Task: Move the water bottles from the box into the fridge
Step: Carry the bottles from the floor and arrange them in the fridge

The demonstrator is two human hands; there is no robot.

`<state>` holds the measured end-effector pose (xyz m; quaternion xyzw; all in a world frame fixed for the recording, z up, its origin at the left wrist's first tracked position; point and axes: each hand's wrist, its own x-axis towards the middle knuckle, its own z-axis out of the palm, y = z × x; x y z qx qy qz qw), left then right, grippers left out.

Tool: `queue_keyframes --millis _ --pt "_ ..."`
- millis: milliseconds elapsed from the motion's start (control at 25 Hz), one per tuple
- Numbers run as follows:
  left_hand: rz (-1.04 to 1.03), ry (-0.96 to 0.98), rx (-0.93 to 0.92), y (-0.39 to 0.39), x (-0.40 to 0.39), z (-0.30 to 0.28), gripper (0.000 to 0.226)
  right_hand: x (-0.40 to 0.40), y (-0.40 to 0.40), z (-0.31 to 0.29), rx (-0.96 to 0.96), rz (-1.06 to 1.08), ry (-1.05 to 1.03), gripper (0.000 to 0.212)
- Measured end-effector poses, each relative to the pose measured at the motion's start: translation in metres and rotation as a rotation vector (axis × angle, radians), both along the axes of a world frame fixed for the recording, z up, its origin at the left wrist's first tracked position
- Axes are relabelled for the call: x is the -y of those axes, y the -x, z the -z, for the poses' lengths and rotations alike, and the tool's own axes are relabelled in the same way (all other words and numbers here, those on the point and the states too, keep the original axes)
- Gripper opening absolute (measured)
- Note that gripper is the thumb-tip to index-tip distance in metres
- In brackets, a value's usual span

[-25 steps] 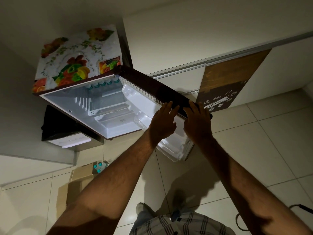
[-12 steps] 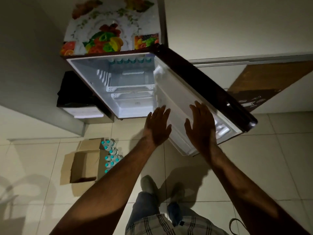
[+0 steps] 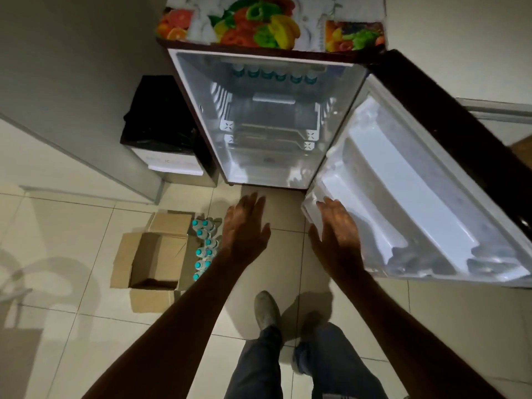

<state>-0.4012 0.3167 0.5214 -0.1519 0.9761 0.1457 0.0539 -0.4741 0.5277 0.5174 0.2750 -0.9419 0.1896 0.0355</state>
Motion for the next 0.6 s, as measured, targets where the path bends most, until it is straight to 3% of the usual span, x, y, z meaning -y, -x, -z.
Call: queue_keyframes --millis 120,240,600 --pt "-0.051 0.011 0.032 0.005 0.026 0.033 0.068 0.032 0.01 0.025 0.151 0.025 -0.103 0.053" --pt "-0.076 -0.012 0.041 0.02 0.043 0.075 0.068 0.053 0.028 0.062 0.185 -0.014 -0.158 0.055" --pt "-0.11 0.044 -0.068 0.109 0.089 0.242 0.07 0.113 0.116 0.224 0.107 -0.134 -0.1 0.057"
